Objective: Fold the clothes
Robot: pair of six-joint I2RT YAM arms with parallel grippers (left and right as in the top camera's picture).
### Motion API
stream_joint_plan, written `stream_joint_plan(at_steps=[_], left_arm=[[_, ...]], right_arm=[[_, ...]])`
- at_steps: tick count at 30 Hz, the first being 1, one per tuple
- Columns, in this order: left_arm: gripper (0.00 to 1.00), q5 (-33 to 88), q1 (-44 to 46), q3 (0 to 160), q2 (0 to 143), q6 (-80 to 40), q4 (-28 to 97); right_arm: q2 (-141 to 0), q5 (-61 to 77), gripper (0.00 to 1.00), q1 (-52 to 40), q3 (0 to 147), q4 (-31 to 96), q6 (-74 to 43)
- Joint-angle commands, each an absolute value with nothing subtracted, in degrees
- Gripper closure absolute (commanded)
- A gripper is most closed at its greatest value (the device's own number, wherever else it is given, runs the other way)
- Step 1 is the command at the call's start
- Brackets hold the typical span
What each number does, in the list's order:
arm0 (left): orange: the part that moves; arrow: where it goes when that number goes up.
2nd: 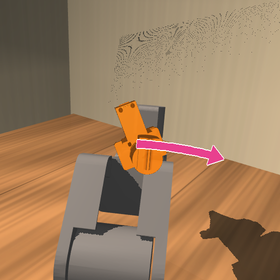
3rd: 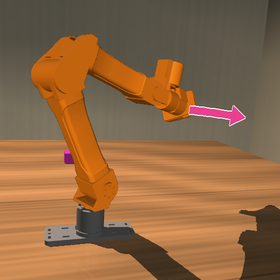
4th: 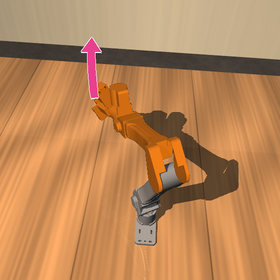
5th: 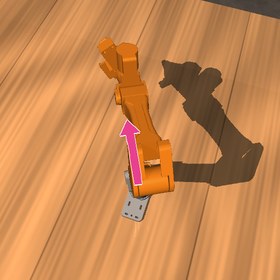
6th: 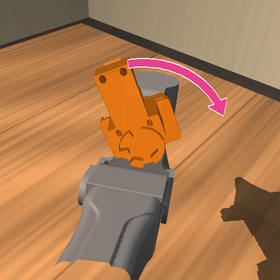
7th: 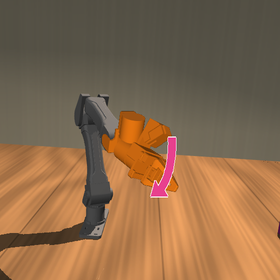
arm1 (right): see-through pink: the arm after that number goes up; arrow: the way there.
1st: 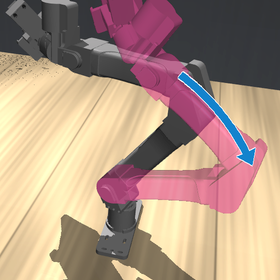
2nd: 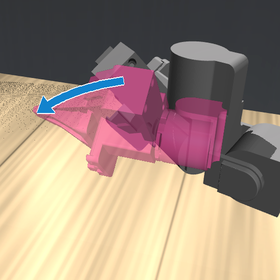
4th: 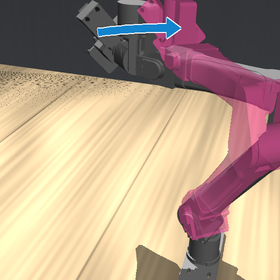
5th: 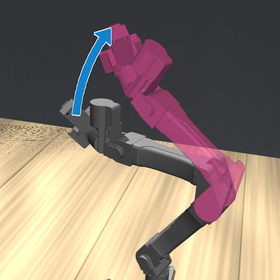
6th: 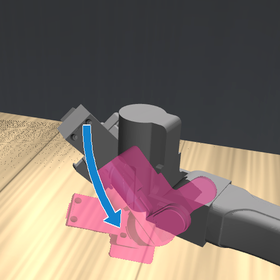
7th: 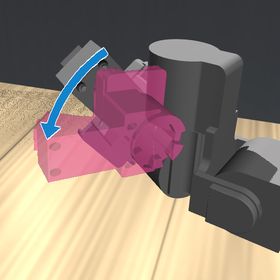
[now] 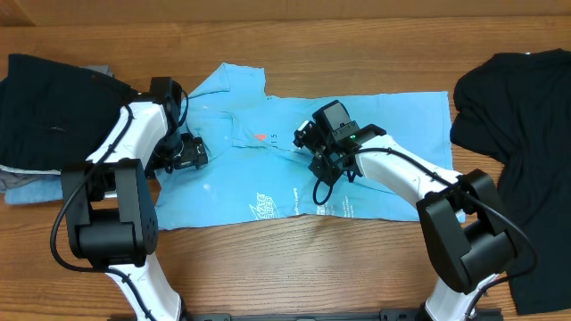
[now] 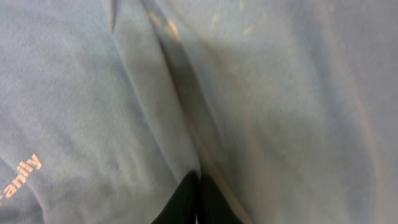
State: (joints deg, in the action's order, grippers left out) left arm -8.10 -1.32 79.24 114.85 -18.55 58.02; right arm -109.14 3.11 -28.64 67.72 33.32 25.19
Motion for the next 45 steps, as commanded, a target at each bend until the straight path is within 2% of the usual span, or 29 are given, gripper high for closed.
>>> stream_joint_plan(at_steps=[1,7,12,13,14,15,16,21,26,29,31,32,38,45], left_arm=[[0.00,-7.4,-1.1,80.4,113.6,-19.7,58.0],[0.00,-7.4,-1.1,80.4,113.6,-19.7,58.0],[0.00,-7.4,-1.1,80.4,113.6,-19.7,58.0],[0.00,-7.4,-1.1,80.4,113.6,-19.7,58.0],[0.00,-7.4,-1.1,80.4,113.6,-19.7,58.0],[0.00,-7.4,-1.1,80.4,113.6,-19.7,58.0],[0.00,-7.4,-1.1,80.4,113.6,-19.7,58.0],[0.00,-7.4,-1.1,80.4,113.6,-19.7,58.0],[0.00,-7.4,-1.1,80.4,113.6,-19.7,58.0],[0.00,-7.4,-1.1,80.4,113.6,-19.7,58.0],[0.00,-7.4,-1.1,80.4,113.6,-19.7,58.0],[0.00,-7.4,-1.1,80.4,113.6,-19.7,58.0],[0.00,-7.4,-1.1,80.4,113.6,-19.7,58.0],[0.00,-7.4,-1.1,80.4,113.6,-19.7,58.0]], right_arm=[[-109.6,2.5,0.96,-28.9,68.7,31.1,24.0],[-109.6,-10.5,0.96,-28.9,68.8,25.6,24.1],[-109.6,-11.1,0.96,-28.4,68.8,20.1,24.5],[-109.6,-11.1,0.87,-28.2,68.8,19.3,24.5],[-109.6,-11.1,0.64,-27.9,68.8,18.2,24.5],[-109.6,-11.1,0.48,-27.6,68.8,17.6,24.5],[-109.6,-11.1,0.44,-27.4,68.8,17.0,24.5],[-108.4,-16.0,0.43,-26.0,68.8,17.5,18.7],[-103.6,-27.1,0.44,-24.2,68.8,34.6,16.0],[-103.1,-27.0,0.51,-21.3,68.8,45.3,13.2],[-103.1,-27.0,0.63,-18.3,68.8,50.3,7.6],[-103.1,-27.0,0.65,-16.5,68.8,52.5,5.5],[-103.1,-21.9,0.61,-7.0,68.6,61.2,4.1],[-103.1,-21.8,0.62,-1.7,68.6,63.5,6.1]])
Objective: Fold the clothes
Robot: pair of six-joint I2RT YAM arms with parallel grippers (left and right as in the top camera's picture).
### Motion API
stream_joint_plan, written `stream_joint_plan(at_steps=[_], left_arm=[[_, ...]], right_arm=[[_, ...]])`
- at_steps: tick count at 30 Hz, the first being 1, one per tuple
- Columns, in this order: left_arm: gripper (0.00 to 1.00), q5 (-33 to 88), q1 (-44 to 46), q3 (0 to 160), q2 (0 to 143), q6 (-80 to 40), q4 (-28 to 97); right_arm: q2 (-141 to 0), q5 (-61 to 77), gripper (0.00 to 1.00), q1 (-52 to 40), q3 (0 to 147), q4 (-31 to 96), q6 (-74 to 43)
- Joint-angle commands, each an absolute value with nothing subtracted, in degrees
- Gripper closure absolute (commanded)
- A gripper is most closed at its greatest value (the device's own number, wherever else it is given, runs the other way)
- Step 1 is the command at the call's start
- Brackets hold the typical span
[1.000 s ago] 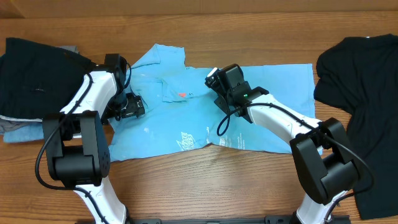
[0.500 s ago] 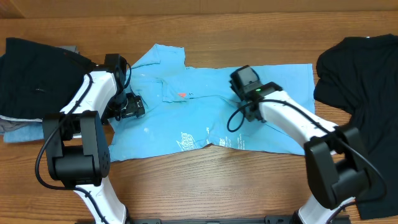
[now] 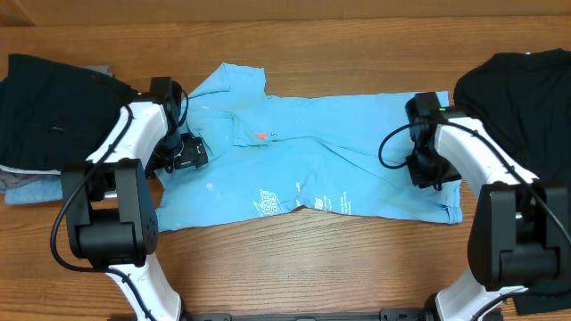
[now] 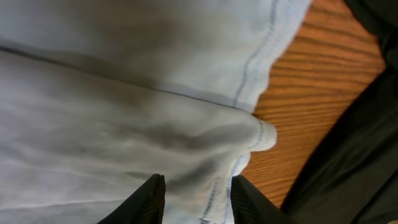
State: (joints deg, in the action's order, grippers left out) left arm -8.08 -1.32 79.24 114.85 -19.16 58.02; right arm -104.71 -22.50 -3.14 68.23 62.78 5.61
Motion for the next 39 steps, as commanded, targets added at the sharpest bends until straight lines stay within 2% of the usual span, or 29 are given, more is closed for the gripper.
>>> stream_joint_plan(at_steps=[1,2,3,4,5,7,8,13,16,23,29,34,39], left_arm=[[0.00,-7.4,-1.1,80.4,113.6,-19.7,58.0],[0.00,-7.4,-1.1,80.4,113.6,-19.7,58.0],[0.00,-7.4,-1.1,80.4,113.6,-19.7,58.0],[0.00,-7.4,-1.1,80.4,113.6,-19.7,58.0],[0.00,-7.4,-1.1,80.4,113.6,-19.7,58.0],[0.00,-7.4,-1.1,80.4,113.6,-19.7,58.0],[0.00,-7.4,-1.1,80.4,113.6,-19.7,58.0],[0.00,-7.4,-1.1,80.4,113.6,-19.7,58.0],[0.00,-7.4,-1.1,80.4,113.6,-19.7,58.0],[0.00,-7.4,-1.1,80.4,113.6,-19.7,58.0],[0.00,-7.4,-1.1,80.4,113.6,-19.7,58.0],[0.00,-7.4,-1.1,80.4,113.6,-19.7,58.0],[0.00,-7.4,-1.1,80.4,113.6,-19.7,58.0]], right_arm=[[-103.1,-21.7,0.62,-1.3,68.6,63.9,6.2],[-103.1,-21.3,0.60,-1.0,68.6,64.2,4.7],[-103.1,-21.3,0.52,-0.8,68.6,64.2,0.8],[-103.1,-21.2,0.37,-0.1,68.6,64.6,-6.3],[-103.1,-20.2,0.36,0.8,68.6,65.2,-11.9],[-103.1,-14.8,0.36,4.5,68.6,67.7,-22.7],[-103.1,-12.9,0.36,5.9,68.6,68.2,-24.4],[-103.1,3.0,0.37,11.9,68.6,69.8,-25.6],[-103.1,8.4,0.41,13.6,68.6,68.1,-25.6],[-103.1,9.1,0.51,13.9,68.6,63.7,-25.8],[-103.1,9.1,0.52,13.9,68.6,65.8,-30.5],[-103.1,8.3,0.47,13.9,68.6,68.0,-31.1],[-103.1,5.4,0.46,13.9,68.0,67.5,-33.8]])
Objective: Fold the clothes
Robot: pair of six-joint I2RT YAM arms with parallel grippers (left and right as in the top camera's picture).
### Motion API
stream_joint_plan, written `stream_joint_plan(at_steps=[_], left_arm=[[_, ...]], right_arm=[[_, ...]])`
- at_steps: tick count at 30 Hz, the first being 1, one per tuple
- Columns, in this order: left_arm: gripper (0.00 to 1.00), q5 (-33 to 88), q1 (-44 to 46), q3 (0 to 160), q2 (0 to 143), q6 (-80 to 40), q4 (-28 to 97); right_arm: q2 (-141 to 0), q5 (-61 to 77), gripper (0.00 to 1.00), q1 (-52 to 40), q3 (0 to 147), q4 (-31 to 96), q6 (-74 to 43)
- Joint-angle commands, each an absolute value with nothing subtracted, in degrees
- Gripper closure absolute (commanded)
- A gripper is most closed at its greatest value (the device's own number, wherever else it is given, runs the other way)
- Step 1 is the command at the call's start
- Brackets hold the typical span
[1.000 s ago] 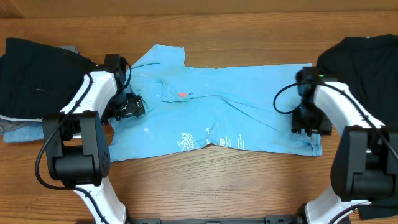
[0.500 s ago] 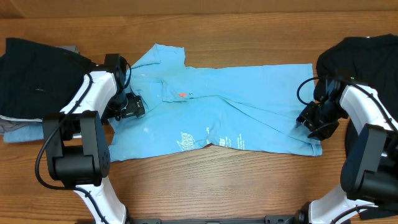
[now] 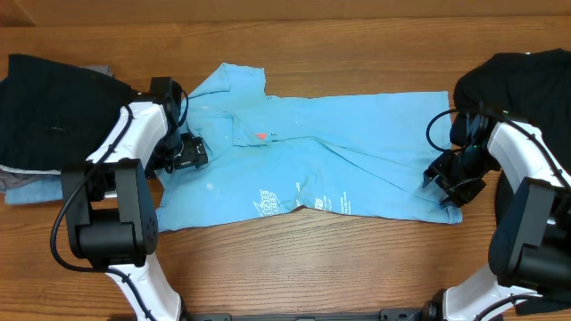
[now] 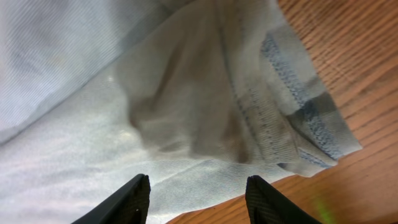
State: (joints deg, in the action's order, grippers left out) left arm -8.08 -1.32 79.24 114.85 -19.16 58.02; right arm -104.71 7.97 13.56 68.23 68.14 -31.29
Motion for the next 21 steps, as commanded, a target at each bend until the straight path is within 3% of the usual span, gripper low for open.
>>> stream_joint_plan(at_steps=[1,10,14,21], left_arm=[[0.00,-7.4,-1.1,80.4,113.6,-19.7,58.0],[0.00,-7.4,-1.1,80.4,113.6,-19.7,58.0],[0.00,-7.4,-1.1,80.4,113.6,-19.7,58.0],[0.00,-7.4,-1.1,80.4,113.6,-19.7,58.0]], right_arm=[[-103.1,5.0,0.47,13.9,67.4,67.1,-34.9],[-103.1,5.0,0.48,13.9,62.7,60.7,-37.5],[-102.7,2.3,0.64,14.0,63.2,59.7,-37.5],[-97.7,-1.5,0.70,14.0,66.2,61.5,-37.5]])
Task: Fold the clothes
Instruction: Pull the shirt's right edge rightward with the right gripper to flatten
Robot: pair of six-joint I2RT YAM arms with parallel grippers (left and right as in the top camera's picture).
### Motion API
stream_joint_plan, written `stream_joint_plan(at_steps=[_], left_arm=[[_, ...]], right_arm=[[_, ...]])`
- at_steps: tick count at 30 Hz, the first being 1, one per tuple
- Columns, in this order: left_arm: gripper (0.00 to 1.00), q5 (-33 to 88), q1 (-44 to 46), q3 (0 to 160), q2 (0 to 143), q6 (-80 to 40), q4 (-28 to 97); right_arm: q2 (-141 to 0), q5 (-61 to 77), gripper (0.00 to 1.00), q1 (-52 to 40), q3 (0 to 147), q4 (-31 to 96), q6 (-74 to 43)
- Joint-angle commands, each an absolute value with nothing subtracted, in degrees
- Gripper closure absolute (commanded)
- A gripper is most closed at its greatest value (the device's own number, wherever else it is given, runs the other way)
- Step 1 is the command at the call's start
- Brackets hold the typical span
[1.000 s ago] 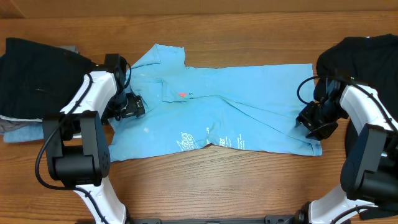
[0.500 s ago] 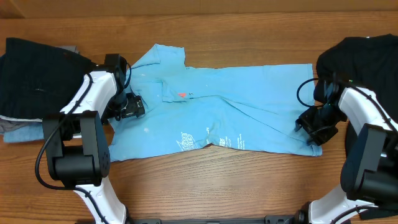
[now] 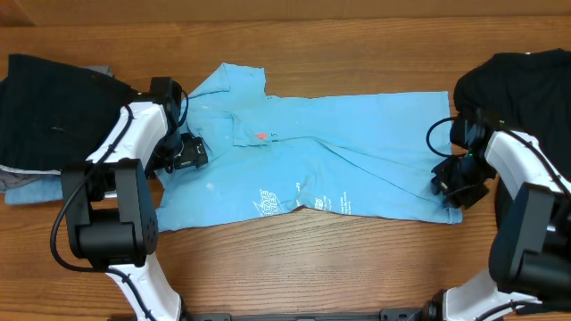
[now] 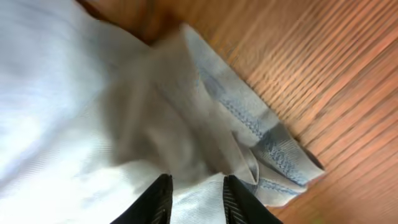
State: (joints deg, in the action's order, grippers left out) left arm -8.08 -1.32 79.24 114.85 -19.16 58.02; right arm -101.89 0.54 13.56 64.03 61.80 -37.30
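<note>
A light blue polo shirt [image 3: 303, 160] lies spread flat across the wooden table [image 3: 294, 267], collar to the left. My left gripper [image 3: 190, 153] rests at the shirt's left edge by the sleeve; its jaws are too small here to read. My right gripper [image 3: 452, 185] is at the shirt's lower right corner. In the right wrist view its gripper [image 4: 197, 202] stands partly open, its fingers [image 4: 158, 199] astride a bunched fold of the shirt [image 4: 74, 93] beside the stitched hem [image 4: 273, 143].
A black garment [image 3: 526, 98] is heaped at the right edge, close to my right arm. Another black garment [image 3: 49, 107] lies on grey and blue cloths [image 3: 27, 189] at the far left. Bare wood runs along the front.
The right gripper's jaws have narrowed from wide open to a smaller gap around the hem fold, and it sits slightly further right at the corner. The left arm and shirt are unchanged.
My right gripper was first shut on a pinch of fabric at the shirt's middle. It then stood at the right edge with jaws parted and the shirt lying flatter. Later it was wide open over the lower right corner; now its jaws are closer around that hem. The left gripper stayed put.
</note>
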Motion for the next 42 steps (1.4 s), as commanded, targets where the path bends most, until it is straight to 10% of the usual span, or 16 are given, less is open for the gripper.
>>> stream_joint_plan(at_steps=[1,25,33,42], left_arm=[[0.00,-7.4,-1.1,80.4,113.6,-19.7,58.0],[0.00,-7.4,-1.1,80.4,113.6,-19.7,58.0],[0.00,-7.4,-1.1,80.4,113.6,-19.7,58.0],[0.00,-7.4,-1.1,80.4,113.6,-19.7,58.0]], right_arm=[[-97.2,-1.5,0.70,14.0,66.2,61.5,-37.5],[-96.9,-1.9,0.70,14.8,53.8,52.8,-34.1],[-96.9,-2.8,0.48,14.8,53.8,54.9,-32.8],[-96.9,-2.9,0.68,14.8,53.8,53.0,-32.8]])
